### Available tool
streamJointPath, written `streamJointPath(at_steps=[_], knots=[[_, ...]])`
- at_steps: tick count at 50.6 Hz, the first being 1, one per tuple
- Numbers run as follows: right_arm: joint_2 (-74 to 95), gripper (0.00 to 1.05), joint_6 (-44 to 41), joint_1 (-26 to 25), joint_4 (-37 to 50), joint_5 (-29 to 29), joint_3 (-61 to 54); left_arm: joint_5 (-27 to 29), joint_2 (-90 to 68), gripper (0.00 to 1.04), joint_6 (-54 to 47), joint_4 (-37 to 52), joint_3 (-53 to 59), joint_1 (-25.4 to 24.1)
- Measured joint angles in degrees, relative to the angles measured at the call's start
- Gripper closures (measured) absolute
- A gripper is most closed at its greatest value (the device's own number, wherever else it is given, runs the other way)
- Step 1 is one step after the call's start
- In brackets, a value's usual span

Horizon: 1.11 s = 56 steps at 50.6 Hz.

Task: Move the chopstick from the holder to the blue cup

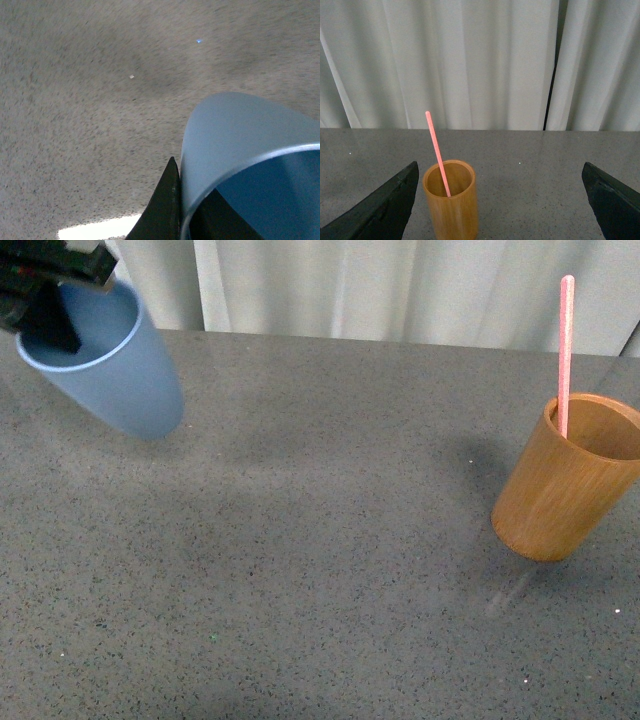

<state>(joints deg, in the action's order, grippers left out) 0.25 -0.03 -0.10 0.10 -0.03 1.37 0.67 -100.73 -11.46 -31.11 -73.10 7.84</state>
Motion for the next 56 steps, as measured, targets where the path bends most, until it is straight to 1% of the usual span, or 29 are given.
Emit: streamJointPath(at_steps=[6,15,22,28,35,56], knots=[[0.0,0.1,0.0,0.0,0.0,0.0,0.0,-0.04,3.43,1.01,0.17,-1.14,0.0,8.15],[0.0,0.1,0.0,0.0,0.0,0.0,0.0,2.34,1.9,1.01,1.99,0.07,0.87,18.88],[0.0,0.1,0.0,0.0,0.0,0.0,0.0,3.23,-0.98,1.01,3.37,1.64,0.9,22.82],[0.0,0.1,0.0,0.0,0.0,0.0,0.0,4.31,-4.57,1.01,4.66,3.63,0.9,25.05],[0.0,0.1,0.0,0.0,0.0,0.0,0.0,5.09,-7.5,1.01,5.35,5.29,0.76,26.16],[0.0,0.1,0.0,0.0,0.0,0.0,0.0,8.17,-13.97,1.01,4.85,6.95,-1.53,26.4]])
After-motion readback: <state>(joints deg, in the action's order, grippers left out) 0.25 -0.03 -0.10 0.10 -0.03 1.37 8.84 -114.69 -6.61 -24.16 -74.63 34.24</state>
